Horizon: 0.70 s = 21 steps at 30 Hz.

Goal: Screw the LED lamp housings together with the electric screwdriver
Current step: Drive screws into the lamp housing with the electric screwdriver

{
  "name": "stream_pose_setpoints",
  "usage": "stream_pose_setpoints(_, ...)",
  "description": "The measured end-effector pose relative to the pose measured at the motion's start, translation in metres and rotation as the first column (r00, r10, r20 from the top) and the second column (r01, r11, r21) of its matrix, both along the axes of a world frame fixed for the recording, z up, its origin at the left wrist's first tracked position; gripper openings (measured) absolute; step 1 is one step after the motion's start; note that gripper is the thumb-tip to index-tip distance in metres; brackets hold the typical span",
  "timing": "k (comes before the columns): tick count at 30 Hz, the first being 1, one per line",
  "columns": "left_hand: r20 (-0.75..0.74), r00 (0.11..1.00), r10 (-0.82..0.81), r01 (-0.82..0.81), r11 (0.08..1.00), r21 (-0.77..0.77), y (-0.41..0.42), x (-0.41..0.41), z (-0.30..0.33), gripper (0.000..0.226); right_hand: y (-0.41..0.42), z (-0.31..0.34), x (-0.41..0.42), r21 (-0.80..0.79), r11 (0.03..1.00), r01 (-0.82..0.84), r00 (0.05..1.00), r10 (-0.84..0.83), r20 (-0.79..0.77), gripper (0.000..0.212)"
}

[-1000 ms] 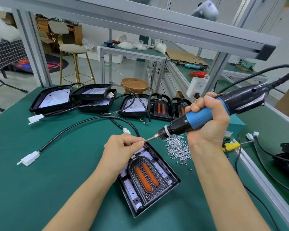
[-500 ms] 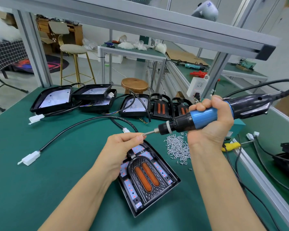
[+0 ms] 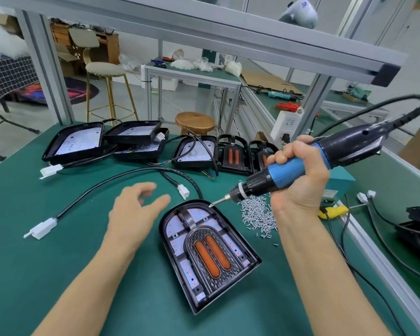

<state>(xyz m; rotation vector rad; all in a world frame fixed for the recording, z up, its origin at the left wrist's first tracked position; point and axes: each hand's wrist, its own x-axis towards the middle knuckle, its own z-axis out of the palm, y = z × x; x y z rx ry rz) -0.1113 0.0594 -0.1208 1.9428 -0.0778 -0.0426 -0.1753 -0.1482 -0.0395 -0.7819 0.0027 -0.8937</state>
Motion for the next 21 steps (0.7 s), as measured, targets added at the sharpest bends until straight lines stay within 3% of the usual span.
stream_pose_setpoints(5, -0.145, 0.986, -0.078, 0.122, 0.938, 0.324, 0.006, -0.006, -0.012, 0.046, 0.003, -0.011, 0.007, -0.152, 0.988, 0.023, 0.998, -0.031, -0.047, 0.019)
stream_pose_setpoints(12, -0.19, 0.975, -0.112, 0.175, 0.918, 0.355, -0.004, -0.007, -0.016, 0.052, 0.009, -0.02, 0.013, -0.221, 0.974, 0.037, 0.994, -0.058, -0.089, 0.019)
stream_pose_setpoints(21, -0.15, 0.983, -0.104, 0.145, 0.943, 0.301, -0.006, -0.007, -0.022, 0.015, 0.011, -0.023, 0.015, -0.23, 0.973, 0.015, 0.993, -0.041, -0.112, 0.019)
